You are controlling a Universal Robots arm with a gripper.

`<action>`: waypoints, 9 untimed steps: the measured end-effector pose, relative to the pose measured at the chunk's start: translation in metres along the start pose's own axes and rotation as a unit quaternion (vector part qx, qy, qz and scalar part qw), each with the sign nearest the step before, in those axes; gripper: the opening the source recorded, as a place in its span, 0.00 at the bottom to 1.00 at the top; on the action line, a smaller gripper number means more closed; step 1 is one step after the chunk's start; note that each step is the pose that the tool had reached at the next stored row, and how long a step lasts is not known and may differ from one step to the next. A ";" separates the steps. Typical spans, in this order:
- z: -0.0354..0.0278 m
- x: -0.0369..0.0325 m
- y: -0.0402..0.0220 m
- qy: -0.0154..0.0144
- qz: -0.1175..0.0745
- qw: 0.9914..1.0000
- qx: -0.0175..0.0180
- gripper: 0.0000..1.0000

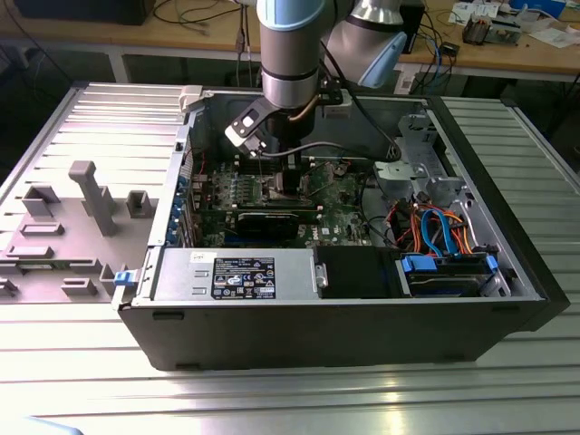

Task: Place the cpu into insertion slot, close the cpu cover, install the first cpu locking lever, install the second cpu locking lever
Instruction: 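Place the cpu into insertion slot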

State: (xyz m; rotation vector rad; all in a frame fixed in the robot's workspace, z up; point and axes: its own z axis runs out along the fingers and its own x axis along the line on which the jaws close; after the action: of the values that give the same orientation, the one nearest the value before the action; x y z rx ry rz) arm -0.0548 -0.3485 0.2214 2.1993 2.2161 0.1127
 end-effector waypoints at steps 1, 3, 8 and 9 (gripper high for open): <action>0.0000 0.0016 -0.0001 0.000 0.000 1.000 0.000 0.55; 0.0002 0.0026 -0.0003 0.000 0.000 1.000 0.001 0.55; 0.0031 0.0020 -0.0022 0.000 -0.003 1.000 0.002 0.55; 0.0033 0.0017 -0.0024 0.000 -0.003 1.000 0.002 0.55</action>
State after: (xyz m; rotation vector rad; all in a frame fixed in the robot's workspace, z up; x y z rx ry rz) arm -0.0570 -0.3467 0.2180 2.1947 2.2239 0.1095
